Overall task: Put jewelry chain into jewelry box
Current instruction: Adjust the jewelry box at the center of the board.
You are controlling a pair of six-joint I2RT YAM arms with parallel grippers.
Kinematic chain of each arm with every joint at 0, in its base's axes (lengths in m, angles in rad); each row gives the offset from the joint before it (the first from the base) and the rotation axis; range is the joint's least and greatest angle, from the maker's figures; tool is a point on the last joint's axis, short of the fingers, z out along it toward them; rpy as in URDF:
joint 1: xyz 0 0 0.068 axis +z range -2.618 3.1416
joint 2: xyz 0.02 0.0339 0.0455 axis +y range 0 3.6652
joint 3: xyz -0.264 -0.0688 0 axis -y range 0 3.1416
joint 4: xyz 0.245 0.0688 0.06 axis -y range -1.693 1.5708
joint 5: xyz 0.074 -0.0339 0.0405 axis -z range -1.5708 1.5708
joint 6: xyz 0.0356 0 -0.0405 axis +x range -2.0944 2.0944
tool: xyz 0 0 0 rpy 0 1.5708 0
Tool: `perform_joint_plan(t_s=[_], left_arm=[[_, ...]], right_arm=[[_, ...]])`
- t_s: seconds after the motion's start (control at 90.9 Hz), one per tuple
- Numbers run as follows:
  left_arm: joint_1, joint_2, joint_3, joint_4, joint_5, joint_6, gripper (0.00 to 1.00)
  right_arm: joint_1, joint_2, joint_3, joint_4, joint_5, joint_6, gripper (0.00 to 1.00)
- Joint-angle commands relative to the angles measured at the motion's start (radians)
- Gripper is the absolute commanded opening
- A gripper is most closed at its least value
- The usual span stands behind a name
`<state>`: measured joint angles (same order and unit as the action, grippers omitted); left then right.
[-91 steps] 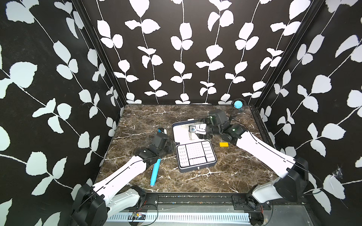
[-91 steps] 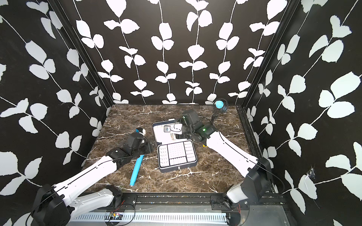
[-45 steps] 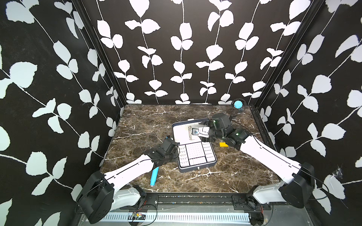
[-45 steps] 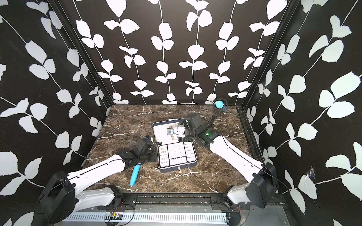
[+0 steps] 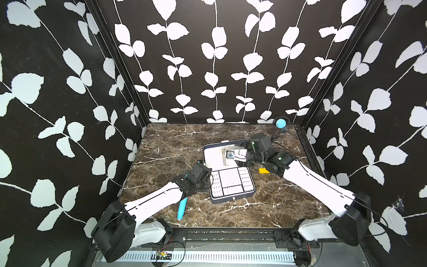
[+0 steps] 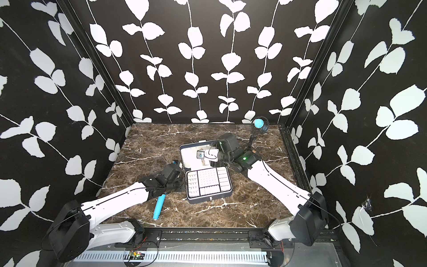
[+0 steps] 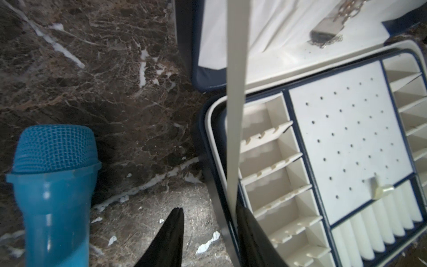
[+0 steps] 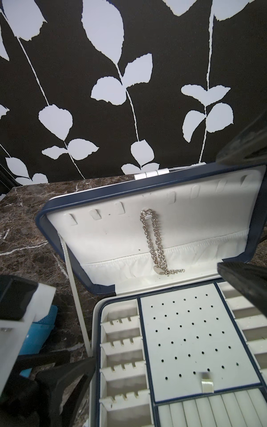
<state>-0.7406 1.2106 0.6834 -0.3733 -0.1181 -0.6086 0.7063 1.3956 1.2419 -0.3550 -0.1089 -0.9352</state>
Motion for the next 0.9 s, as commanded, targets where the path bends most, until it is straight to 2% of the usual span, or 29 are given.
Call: perform_joint_plan(t_s=[0.0, 0.418, 0.66, 0.891], left_arm=[[0.008, 0.002, 0.018, -0.085, -0.091, 0.038, 0.39], [0.033, -0.017, 0.006, -0.043, -0.055, 0.049, 0.39], [0.033, -0.026, -0.004, -0.044, -0.062, 0.059, 0.39], [0.033, -0.03, -0.006, -0.048, -0.067, 0.062, 0.39]], right_arm=[[-0.004, 0.028, 0.048, 0.039, 0.002, -0.016, 0.68], [-0.004, 0.192, 0.24, -0.067, -0.039, -0.066, 0.72], [-0.006, 0.28, 0.279, -0.065, -0.037, -0.046, 0.77], [-0.01, 0.31, 0.283, -0.006, -0.035, -0.028, 0.77]])
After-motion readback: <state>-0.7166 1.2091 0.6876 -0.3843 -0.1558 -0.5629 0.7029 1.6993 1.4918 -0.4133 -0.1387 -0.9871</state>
